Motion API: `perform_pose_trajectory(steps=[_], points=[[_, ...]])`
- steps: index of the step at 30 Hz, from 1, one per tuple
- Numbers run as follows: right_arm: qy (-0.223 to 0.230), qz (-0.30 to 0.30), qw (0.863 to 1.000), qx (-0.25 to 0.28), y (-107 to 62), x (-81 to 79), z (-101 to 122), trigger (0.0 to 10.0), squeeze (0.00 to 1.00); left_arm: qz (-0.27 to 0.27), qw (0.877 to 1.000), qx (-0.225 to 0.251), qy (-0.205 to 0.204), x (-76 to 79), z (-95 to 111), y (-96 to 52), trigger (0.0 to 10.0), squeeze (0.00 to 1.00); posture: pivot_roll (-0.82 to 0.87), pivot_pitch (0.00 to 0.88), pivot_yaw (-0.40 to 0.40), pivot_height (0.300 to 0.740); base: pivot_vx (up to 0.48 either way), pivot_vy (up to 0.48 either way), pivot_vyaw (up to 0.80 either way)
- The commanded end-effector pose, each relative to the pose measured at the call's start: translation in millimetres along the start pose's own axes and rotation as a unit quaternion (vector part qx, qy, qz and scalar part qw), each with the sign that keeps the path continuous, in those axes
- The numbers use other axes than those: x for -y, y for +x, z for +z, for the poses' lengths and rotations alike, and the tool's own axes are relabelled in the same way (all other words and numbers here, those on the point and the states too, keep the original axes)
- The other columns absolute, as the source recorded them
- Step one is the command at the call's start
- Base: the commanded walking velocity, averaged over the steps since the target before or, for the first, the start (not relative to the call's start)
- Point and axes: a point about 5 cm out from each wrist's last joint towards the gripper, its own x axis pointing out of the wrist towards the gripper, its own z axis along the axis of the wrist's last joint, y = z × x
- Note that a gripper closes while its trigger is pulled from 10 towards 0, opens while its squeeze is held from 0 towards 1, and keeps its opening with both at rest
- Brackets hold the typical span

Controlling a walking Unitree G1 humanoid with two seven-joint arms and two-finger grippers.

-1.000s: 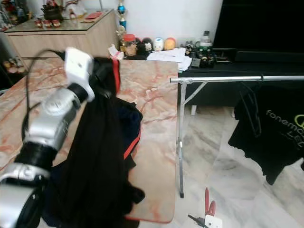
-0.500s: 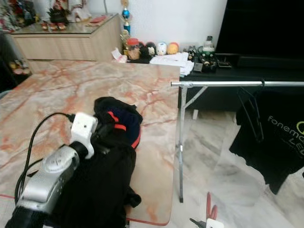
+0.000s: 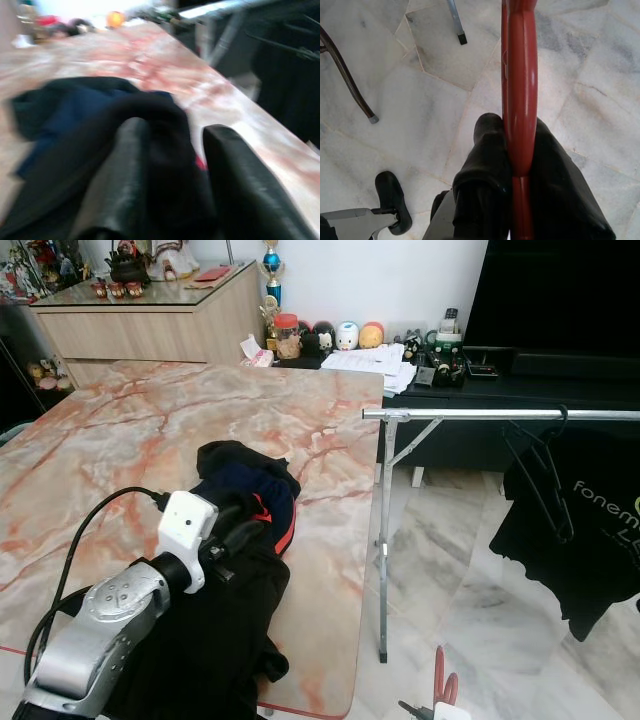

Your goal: Hang hanger

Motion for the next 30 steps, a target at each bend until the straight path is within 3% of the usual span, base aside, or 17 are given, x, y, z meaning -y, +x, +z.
perform_pose_trajectory(steps=[1,8,9,30], points=[[-0.002,0.005,1.000,-0.009,-1.1,-2.4,-5,10.0,0.00,0.057,0.998,0.035,-0.004,-10.9,13,-4.3,10.0,1.00,0.15,0.041,0.062,0.740,0.000,0.000,0.00],[0.000,0.004,1.000,-0.009,-1.1,-1.6,-5,10.0,0.00,0.072,0.994,0.077,-0.029,-5.8,25,-7.3,10.0,0.96,0.15,0.046,0.062,0.740,0.000,0.000,0.00],[0.000,0.003,1.000,-0.009,-1.2,-1.3,-5,10.0,0.00,0.071,0.994,0.075,-0.025,-3.2,24,-8.4,10.0,0.00,0.15,0.048,0.061,0.740,0.000,-0.259,0.00],[0.003,0.002,1.000,-0.005,-0.4,-0.5,-2,10.0,0.00,0.084,0.993,0.073,-0.026,-4.4,22,-11.9,10.0,0.00,0.15,0.053,0.051,0.740,0.000,-0.480,0.00]])
